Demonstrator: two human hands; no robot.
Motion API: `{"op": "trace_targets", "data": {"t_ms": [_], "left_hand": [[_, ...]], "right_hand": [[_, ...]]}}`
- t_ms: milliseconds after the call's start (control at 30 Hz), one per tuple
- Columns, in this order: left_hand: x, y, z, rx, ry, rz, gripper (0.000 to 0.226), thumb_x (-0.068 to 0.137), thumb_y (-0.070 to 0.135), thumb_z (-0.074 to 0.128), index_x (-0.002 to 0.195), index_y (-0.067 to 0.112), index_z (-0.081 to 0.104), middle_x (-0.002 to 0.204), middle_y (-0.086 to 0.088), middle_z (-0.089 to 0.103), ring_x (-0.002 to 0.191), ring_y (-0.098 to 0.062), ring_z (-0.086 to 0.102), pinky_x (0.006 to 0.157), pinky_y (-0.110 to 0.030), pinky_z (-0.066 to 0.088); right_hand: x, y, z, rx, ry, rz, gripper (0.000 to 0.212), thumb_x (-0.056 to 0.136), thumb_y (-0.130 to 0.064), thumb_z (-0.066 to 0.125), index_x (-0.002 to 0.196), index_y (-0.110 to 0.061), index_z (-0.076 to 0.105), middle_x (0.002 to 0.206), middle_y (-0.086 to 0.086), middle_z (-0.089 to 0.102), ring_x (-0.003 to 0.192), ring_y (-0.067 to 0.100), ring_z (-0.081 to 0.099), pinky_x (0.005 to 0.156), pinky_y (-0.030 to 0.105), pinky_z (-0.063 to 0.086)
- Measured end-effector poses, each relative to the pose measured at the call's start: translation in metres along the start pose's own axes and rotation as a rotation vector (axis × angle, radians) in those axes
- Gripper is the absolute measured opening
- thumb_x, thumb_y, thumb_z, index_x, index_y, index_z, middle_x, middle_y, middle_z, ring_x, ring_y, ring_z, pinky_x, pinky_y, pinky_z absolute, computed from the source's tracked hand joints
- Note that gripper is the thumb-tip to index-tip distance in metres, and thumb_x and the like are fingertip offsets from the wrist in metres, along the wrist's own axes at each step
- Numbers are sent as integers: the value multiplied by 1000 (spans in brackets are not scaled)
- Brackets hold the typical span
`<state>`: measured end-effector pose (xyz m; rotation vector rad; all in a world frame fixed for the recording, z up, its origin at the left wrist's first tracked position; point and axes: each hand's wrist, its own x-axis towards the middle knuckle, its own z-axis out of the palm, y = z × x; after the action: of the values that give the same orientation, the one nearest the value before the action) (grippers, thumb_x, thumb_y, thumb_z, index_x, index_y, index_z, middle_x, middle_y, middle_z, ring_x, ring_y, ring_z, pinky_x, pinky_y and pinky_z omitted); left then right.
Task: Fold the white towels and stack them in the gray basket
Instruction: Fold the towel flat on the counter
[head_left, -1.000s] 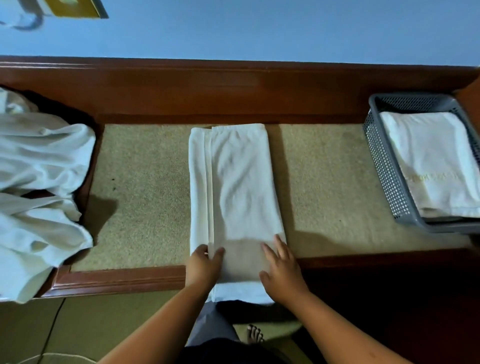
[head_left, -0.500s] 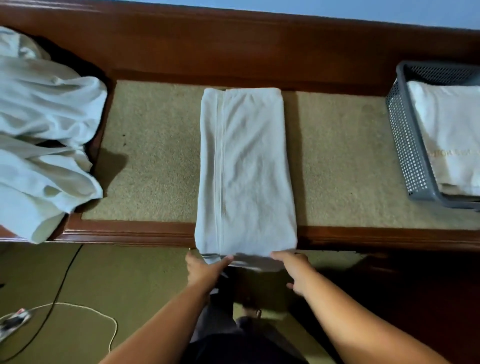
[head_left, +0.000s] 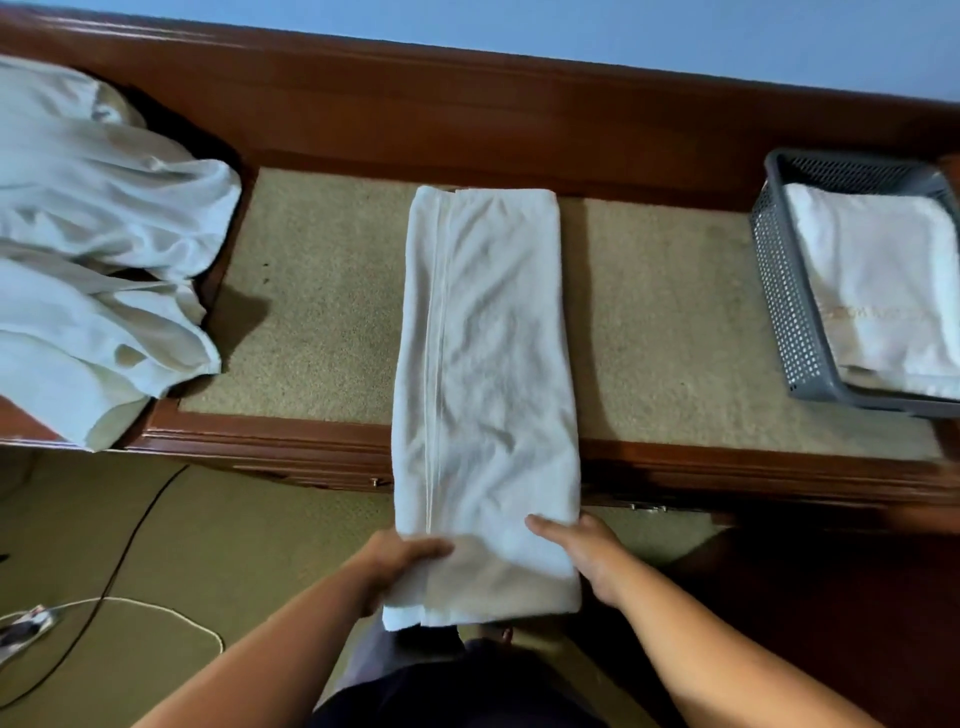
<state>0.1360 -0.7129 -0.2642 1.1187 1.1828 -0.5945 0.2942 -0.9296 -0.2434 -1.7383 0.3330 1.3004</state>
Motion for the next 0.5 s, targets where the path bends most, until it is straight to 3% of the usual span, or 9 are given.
{"op": "trace_targets", "data": {"t_ms": [133, 267, 333, 433, 500], "left_hand": [[-22, -31, 10, -71, -24, -24, 85, 35, 32, 97, 106, -8, 70, 96, -21, 76, 89, -38, 74, 86, -49, 61], [-44, -52, 14, -153, 35, 21, 46, 75, 15, 86, 109, -11, 68, 85, -20, 73, 69, -32, 70, 63, -36, 61], [-55, -60, 16, -214, 37, 58, 38, 83, 10, 79, 111, -12, 66, 88, -23, 73, 67, -32, 70, 59, -35, 59], [-72, -67, 19, -313, 27, 124, 35, 86, 9, 76, 111, -13, 65, 90, -29, 72, 69, -34, 70, 71, -43, 58], [-80, -72, 20, -356, 34, 153, 31, 88, 10, 74, 110, -11, 66, 86, -27, 71, 66, -32, 69, 65, -39, 57]], "right_hand": [[-25, 32, 5, -33, 20, 61, 47, 71, -33, 88, 104, -10, 63, 96, 7, 76, 91, 26, 73, 89, 37, 56], [-45, 54, 5, -31, 112, 8, 53, 72, -52, 84, 100, -13, 63, 99, 2, 75, 97, 22, 70, 92, 41, 57], [-56, 57, 5, -33, 117, -23, 48, 79, -50, 79, 104, -12, 65, 102, 4, 73, 93, 22, 69, 81, 39, 59], [-72, 58, 4, -3, 122, -55, 39, 87, -45, 73, 101, -10, 64, 99, 8, 70, 71, 19, 63, 65, 31, 54], [-81, 61, 3, 0, 115, -74, 46, 86, -49, 73, 106, -8, 64, 100, 10, 69, 60, 17, 59, 58, 28, 51]]}}
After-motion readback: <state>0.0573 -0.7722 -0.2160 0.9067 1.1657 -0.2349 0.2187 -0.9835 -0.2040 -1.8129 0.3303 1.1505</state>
